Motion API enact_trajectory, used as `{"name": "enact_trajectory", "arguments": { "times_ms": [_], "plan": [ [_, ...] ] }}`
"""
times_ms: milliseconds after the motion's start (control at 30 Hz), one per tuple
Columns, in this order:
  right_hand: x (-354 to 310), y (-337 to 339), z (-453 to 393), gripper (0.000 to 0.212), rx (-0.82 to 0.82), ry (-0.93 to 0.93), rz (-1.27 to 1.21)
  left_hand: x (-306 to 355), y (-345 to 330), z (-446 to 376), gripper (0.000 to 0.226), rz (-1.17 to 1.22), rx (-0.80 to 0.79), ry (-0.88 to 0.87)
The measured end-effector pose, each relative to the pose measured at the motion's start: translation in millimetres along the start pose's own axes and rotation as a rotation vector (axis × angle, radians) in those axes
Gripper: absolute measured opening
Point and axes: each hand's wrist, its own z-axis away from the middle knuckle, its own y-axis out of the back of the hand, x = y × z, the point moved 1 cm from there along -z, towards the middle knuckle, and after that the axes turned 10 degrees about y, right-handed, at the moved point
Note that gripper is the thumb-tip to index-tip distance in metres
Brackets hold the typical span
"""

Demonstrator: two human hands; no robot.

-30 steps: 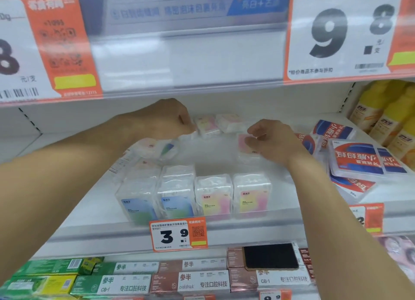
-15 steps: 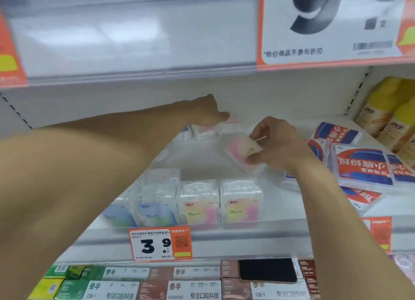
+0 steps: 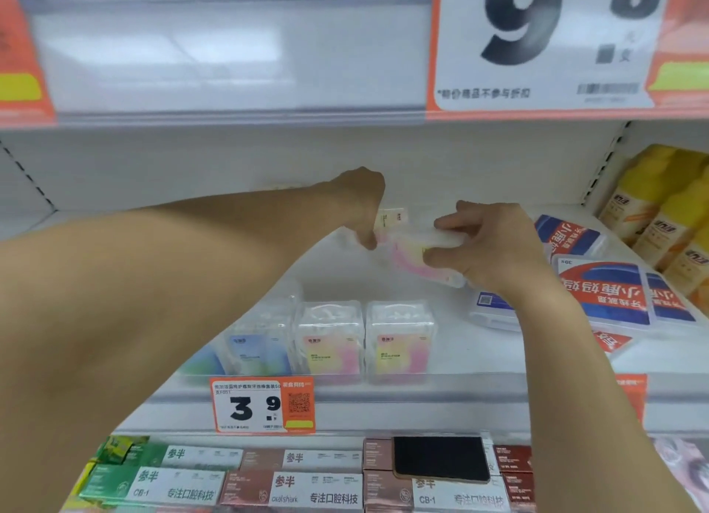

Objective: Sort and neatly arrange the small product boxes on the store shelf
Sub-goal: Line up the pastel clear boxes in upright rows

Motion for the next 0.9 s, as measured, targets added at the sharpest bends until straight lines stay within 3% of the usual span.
{"name": "enact_trajectory", "arguments": {
  "times_ms": [100,167,300,367,433,533,700,800,900],
  "plan": [
    [-3.7,1.5,7.0,0.036,0.049,0.008,-0.091,-14.9,-0.4,3.1,0.05,0.08,0.013,0.014],
    [-2.5,3.9,8.5,0.033,0.055,-0.009,-0.135,-26.8,2.8,8.9,0.051,0.255,0.017,0.024],
    [-3.6,6.8,11.4,0.025,-0.005,-0.053,-0.317,-40.1,5.0,33.5,0.053,0.882,-0.219,-0.009],
    [-5.4,7.0,11.3,0.026,0.036,-0.037,-0.38,-44.5,4.6,45.6,0.06,1.068,-0.317,-0.036],
    [-4.8,8.8,9.6,0.042,0.108,-0.051,-0.381,-48.6,4.7,54.0,0.058,1.109,-0.364,-0.085],
    [-5.0,10.0,7.3,0.062,0.138,-0.066,-0.41,-52.3,5.2,63.9,0.038,1.185,-0.441,-0.137],
    [-10.3,7.1,6.5,0.043,0.146,-0.045,-0.533,-58.8,4.6,65.8,0.035,1.276,-0.449,-0.079],
    [-9.4,6.5,6.3,0.027,0.117,-0.077,-0.59,-62.2,3.4,65.3,0.034,1.234,-0.409,-0.084],
    [-7.8,7.9,5.8,0.026,0.069,-0.156,-0.705,-64.7,2.3,64.6,0.039,1.167,-0.379,-0.074]
  ]
}}
